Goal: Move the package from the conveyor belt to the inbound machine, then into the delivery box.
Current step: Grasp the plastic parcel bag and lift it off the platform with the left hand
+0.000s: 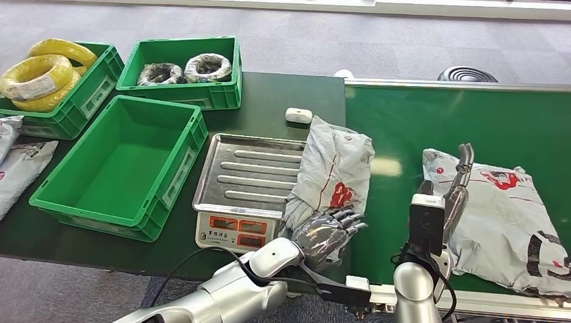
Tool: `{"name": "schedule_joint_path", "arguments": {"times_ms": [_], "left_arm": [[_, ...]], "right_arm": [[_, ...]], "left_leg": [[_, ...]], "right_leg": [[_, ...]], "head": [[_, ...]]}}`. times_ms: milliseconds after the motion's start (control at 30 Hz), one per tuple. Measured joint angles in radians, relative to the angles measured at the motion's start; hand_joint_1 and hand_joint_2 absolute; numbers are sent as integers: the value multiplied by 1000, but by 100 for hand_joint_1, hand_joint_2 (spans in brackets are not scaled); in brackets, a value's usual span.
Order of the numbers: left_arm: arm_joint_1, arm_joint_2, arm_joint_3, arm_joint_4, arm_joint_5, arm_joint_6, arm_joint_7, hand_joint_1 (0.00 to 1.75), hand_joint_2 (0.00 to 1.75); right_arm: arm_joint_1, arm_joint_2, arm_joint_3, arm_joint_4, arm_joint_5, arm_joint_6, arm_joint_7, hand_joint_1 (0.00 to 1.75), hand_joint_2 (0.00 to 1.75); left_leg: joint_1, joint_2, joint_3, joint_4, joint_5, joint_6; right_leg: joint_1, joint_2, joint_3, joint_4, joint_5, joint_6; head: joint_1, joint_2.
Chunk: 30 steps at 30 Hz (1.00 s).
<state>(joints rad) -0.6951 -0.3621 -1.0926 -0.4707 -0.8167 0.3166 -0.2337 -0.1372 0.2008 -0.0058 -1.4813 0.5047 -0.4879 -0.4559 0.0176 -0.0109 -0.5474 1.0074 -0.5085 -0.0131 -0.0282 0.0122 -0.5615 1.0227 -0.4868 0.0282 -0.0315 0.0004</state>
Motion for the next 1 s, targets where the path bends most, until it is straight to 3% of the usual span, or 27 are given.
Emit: {"name": "schedule_joint_path", "arguments": {"times_ms": [333,700,1000], "left_arm": [[-1,-3,57,7,-35,0,-21,175,175],[9,-6,227,-32,-73,-1,-79,175,175],[31,44,422,-322,88,-39,-131,175,175]], "right_arm": [[-6,0,15,0,2,0,0,0,0],[-27,0,25,1,17,14,2,0,0],[-27,0,26,1,23,16,6,0,0]], "left_leg": [[0,0,0,0,0,0],[0,0,0,0,0,0],[0,0,-1,0,0,0]], "right_leg": [[0,0,0,0,0,0],[0,0,0,0,0,0],[0,0,0,0,0,0]], "head": [[0,0],[0,0],[0,0]]}}
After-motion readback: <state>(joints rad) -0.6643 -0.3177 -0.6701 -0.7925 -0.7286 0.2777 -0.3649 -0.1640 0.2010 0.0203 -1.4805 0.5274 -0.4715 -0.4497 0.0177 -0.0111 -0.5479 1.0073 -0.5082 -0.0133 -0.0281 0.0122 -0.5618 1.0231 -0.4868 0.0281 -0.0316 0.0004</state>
